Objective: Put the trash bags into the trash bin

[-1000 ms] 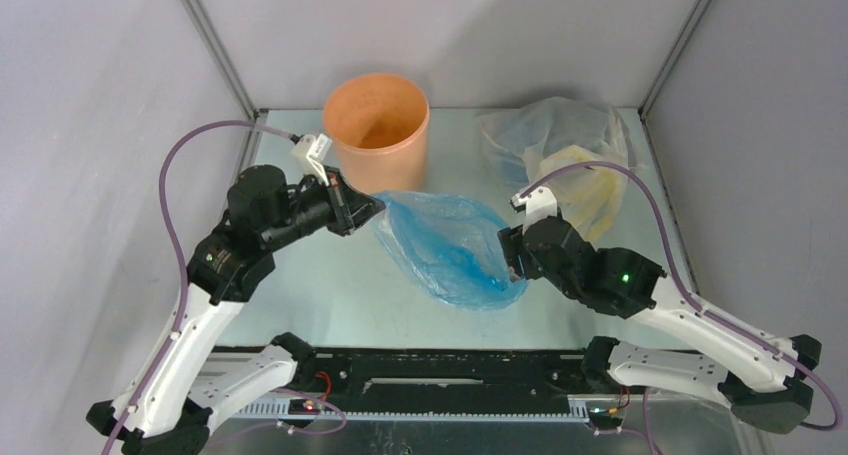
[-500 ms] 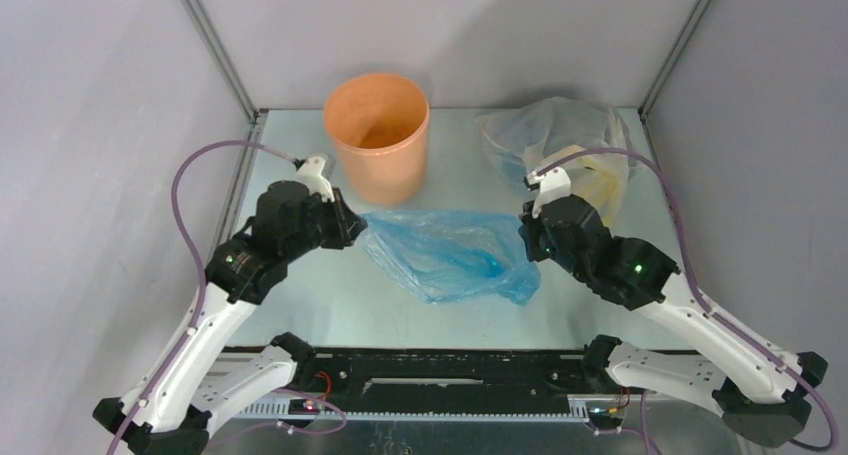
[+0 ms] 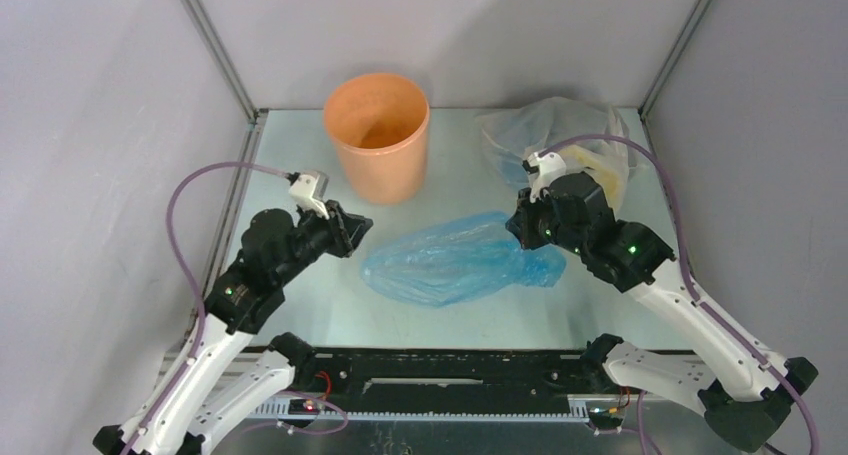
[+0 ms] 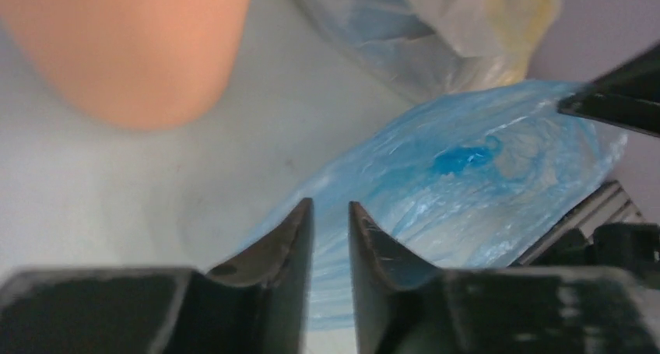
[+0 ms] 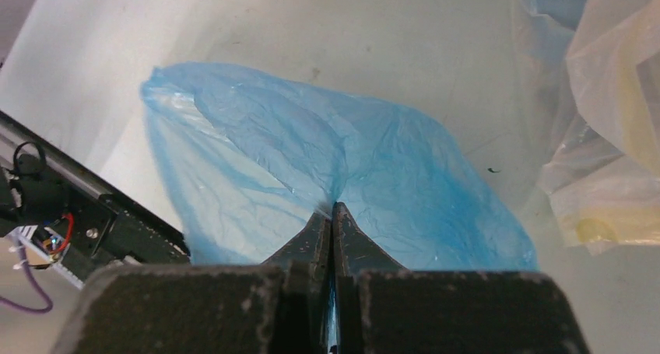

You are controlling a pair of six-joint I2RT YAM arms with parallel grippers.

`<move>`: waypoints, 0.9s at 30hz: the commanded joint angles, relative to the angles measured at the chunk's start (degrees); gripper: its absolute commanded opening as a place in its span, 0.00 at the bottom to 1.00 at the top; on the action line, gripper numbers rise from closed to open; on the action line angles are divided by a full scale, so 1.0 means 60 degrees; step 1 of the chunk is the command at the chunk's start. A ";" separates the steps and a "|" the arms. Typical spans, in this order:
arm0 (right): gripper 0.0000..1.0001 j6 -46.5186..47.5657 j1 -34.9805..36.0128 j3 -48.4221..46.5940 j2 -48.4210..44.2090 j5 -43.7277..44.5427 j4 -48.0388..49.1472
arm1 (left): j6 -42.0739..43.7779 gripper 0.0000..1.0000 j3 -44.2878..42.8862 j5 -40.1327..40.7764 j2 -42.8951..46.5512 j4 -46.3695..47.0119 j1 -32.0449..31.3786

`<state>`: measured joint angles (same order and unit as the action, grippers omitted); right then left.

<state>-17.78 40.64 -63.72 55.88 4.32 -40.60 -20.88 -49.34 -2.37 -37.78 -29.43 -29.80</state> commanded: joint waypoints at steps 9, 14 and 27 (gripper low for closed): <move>0.00 -0.0067 -0.0753 -0.0260 -0.0068 -0.1820 0.0399 | 0.1908 0.00 0.1144 -0.0876 -0.2011 0.6339 -0.2805; 0.00 -0.0120 -0.0939 -0.0248 -0.0095 -0.2487 0.0302 | 0.4151 0.00 0.1566 0.0059 -0.3191 0.7870 -0.3964; 0.00 -0.0113 -0.1191 -0.0257 -0.0119 -0.3103 0.0179 | 0.4051 0.00 0.2301 -0.2466 -0.5075 1.0829 -0.4452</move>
<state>-18.46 33.95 -63.72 55.72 -12.47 -39.97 3.73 -38.85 -10.11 -68.05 22.92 -56.12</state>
